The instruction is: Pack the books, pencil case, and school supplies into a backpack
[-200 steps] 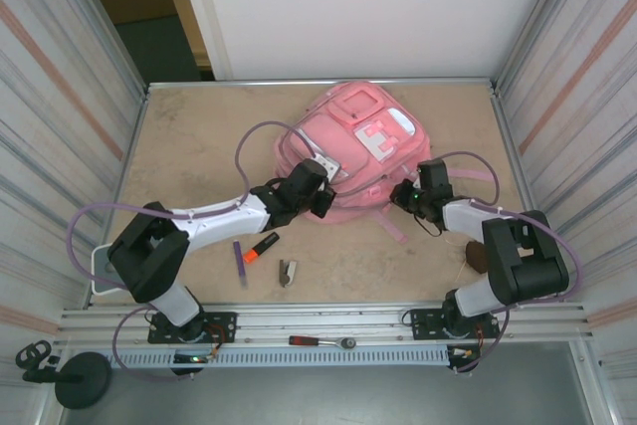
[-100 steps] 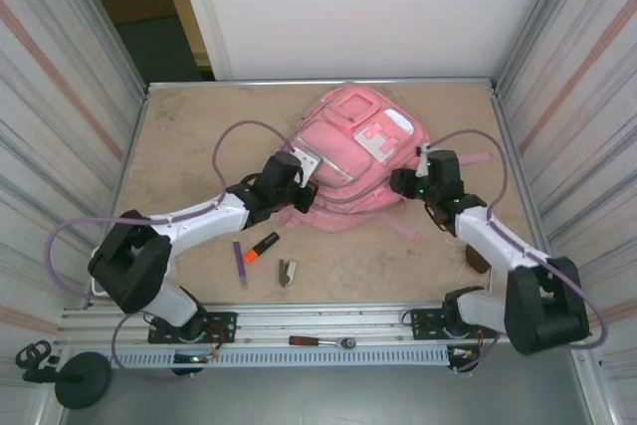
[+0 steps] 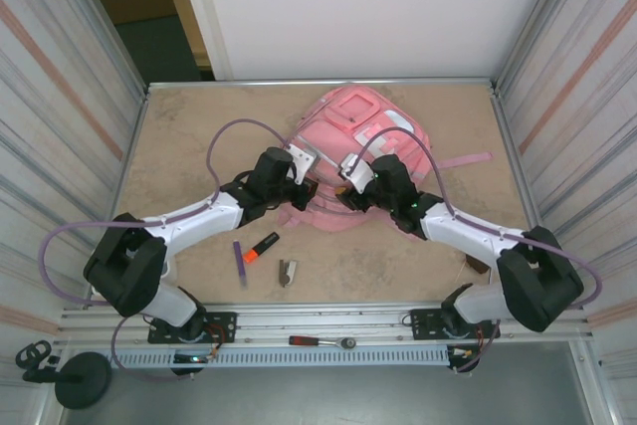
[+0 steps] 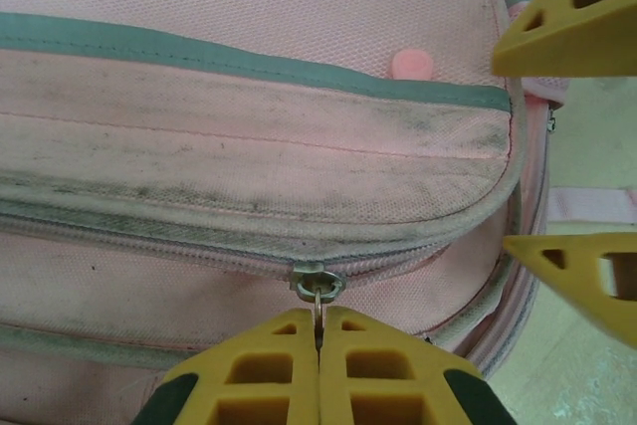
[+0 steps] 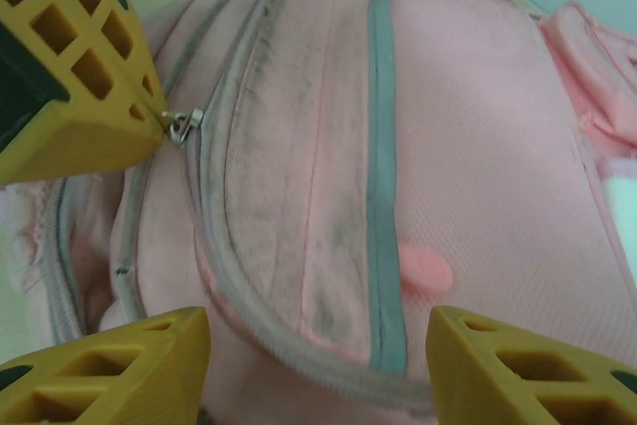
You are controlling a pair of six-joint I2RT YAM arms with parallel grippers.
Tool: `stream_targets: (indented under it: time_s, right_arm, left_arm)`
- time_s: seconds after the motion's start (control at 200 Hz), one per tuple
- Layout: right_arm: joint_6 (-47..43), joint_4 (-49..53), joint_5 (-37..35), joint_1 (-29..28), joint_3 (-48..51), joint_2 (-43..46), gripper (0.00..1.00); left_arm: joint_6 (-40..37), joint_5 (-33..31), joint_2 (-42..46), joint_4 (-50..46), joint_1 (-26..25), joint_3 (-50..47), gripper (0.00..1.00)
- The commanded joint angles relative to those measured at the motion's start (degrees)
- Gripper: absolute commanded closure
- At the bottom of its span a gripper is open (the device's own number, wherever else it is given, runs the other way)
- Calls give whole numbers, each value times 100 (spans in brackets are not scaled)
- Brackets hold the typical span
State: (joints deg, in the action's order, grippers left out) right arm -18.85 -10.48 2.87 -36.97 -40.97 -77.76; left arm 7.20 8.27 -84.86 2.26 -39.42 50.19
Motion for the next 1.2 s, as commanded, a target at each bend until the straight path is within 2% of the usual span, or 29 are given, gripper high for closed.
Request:
stream_targets:
  time_s: [0.0, 0.11, 0.16, 0.24, 0.296, 0.421, 0.741, 0.867, 0.957, 1.087, 1.192]
  right_arm:
    - [-664, -219, -136, -111, -337, -279, 44]
    - [-786, -182, -279, -118, -397, -461, 51]
    - [-821, -154, -382, -112, -394, -480, 60]
    - [-809, -136, -574, -84, -326, -445, 80]
    - [-770, -134, -721, -42, -236, -356, 88]
    - [-582, -38, -952, 71, -12, -53, 96]
    - [-188, -147, -1063, 505, 645, 633, 97]
    - [37, -111, -1082, 744, 654, 770, 97]
    - [225, 92, -1283, 886, 556, 734, 95]
    - [256, 125, -1574, 945, 607, 815, 90]
    - [307, 194, -1292, 947, 628, 1087, 82]
  left_arm:
    - [60, 306, 303, 40, 9, -50, 100]
    - [79, 291, 320, 37, 30, -51, 100]
    - [84, 289, 329, 24, 50, -49, 100]
    - [97, 230, 360, -27, 104, -42, 100]
    - [117, 164, 392, -90, 156, -36, 100]
    - [176, -167, 461, -287, 353, -45, 100]
    - [108, -1311, 172, -825, 681, 229, 100]
    - [48, -1486, -19, -1015, 714, 422, 100]
    - [52, -1187, -44, -968, 708, 450, 100]
    - [235, -300, 11, -569, 677, 337, 100]
    - [401, 340, 40, -366, 576, 298, 100]
